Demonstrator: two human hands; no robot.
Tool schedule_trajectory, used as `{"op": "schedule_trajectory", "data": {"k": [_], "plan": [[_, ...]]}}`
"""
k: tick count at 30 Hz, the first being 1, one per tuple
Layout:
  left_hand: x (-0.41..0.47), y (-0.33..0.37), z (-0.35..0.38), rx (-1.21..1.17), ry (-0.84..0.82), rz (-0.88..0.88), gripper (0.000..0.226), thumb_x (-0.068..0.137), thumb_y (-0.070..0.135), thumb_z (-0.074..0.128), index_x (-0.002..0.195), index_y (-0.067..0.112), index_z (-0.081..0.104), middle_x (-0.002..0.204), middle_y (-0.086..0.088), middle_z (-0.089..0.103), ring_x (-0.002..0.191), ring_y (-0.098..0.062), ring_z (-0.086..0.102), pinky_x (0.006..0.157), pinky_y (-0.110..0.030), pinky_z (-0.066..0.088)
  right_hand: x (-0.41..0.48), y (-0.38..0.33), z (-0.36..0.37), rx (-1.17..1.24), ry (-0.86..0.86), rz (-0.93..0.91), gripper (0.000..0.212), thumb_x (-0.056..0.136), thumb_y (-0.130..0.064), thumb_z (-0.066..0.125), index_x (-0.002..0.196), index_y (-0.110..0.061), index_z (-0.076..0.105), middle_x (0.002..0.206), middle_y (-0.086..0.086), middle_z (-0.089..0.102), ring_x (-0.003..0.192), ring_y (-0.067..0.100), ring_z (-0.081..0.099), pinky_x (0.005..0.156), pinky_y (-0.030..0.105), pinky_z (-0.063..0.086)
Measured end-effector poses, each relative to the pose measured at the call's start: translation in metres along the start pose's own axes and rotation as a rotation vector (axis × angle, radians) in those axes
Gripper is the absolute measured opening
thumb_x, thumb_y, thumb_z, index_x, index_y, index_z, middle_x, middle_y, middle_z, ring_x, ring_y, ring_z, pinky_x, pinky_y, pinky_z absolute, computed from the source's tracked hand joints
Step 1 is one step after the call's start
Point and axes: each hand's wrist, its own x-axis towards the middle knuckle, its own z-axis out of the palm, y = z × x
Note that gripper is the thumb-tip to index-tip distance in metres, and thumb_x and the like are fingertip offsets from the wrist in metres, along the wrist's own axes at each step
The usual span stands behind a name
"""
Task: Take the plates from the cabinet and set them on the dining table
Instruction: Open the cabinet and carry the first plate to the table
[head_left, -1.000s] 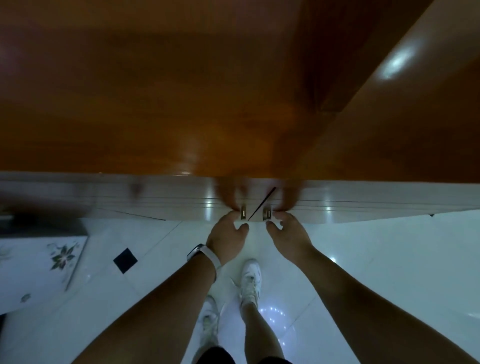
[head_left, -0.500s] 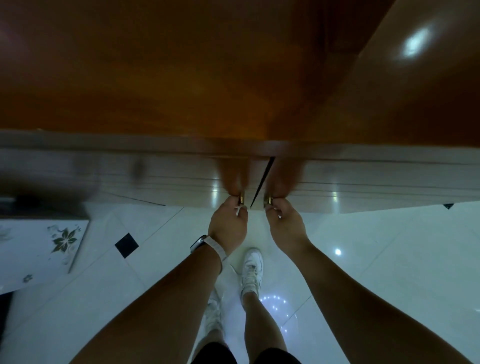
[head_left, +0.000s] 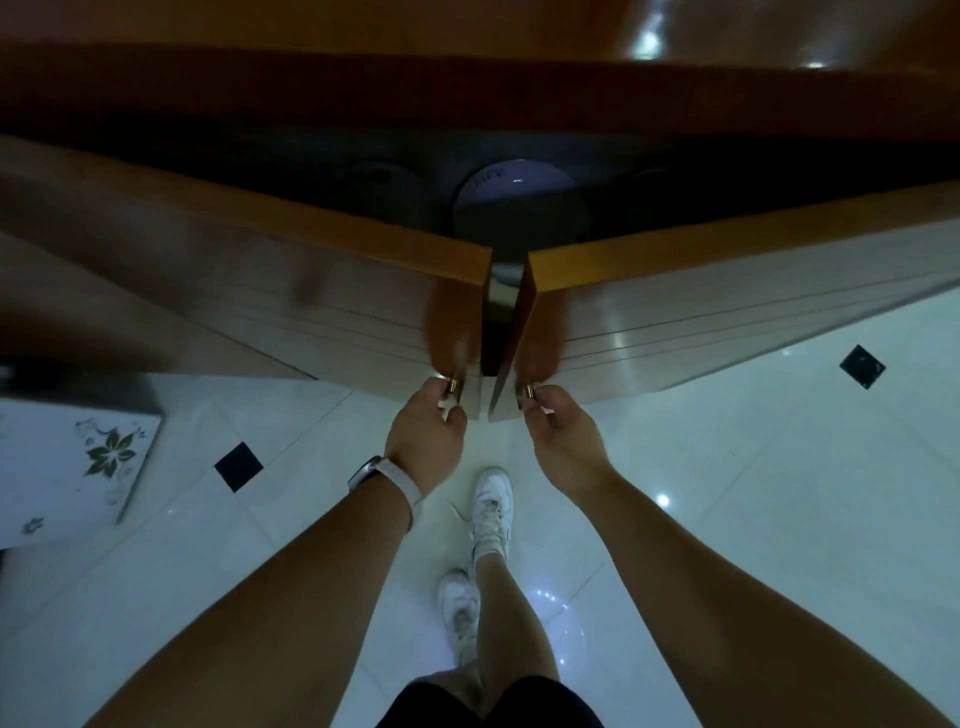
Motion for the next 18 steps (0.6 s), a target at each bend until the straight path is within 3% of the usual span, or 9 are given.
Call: {"op": "schedule_trajectory", "data": {"k": [6, 13, 18], "plan": [[-0.041, -0.025, -0.001, 0.048, 0.039, 0.027, 0.023, 0.089, 0.010, 0.051, 0.111, 0.014, 0.057, 0.090, -0.011, 0.064, 0.079, -0.029, 0.058, 0.069, -0.034, 0.047, -0.034, 0.023, -0.003, -0.099, 0.000, -0.004, 0.020, 0.096, -0.042, 0.044, 0.109, -0.032, 0.055, 0.087, -0.012, 0.060, 0.067, 0.004, 0.060, 0.053, 0.019, 0.039], [-0.078, -0.053, -0.007, 0.030, 0.032, -0.008, 0.024, 0.088, 0.015, 0.053, 0.112, 0.020, 0.053, 0.072, 0.002, 0.052, 0.073, -0.026, 0.055, 0.067, -0.030, 0.042, -0.075, 0.049, -0.008, -0.160, 0.023, 0.022, 0.011, 0.092, -0.049, 0.043, 0.100, -0.043, 0.047, 0.074, -0.013, 0.061, 0.054, 0.010, 0.061, 0.043, 0.020, 0.041], [-0.109, -0.075, -0.014, 0.035, 0.072, -0.036, 0.018, 0.086, 0.017, 0.058, 0.102, 0.022, 0.050, 0.082, -0.006, 0.058, 0.078, -0.029, 0.059, 0.070, -0.031, 0.044, -0.097, 0.063, -0.019, -0.231, 0.011, 0.011, 0.012, 0.091, -0.044, 0.047, 0.102, -0.039, 0.046, 0.073, -0.014, 0.060, 0.059, 0.008, 0.059, 0.046, 0.022, 0.037]]}}
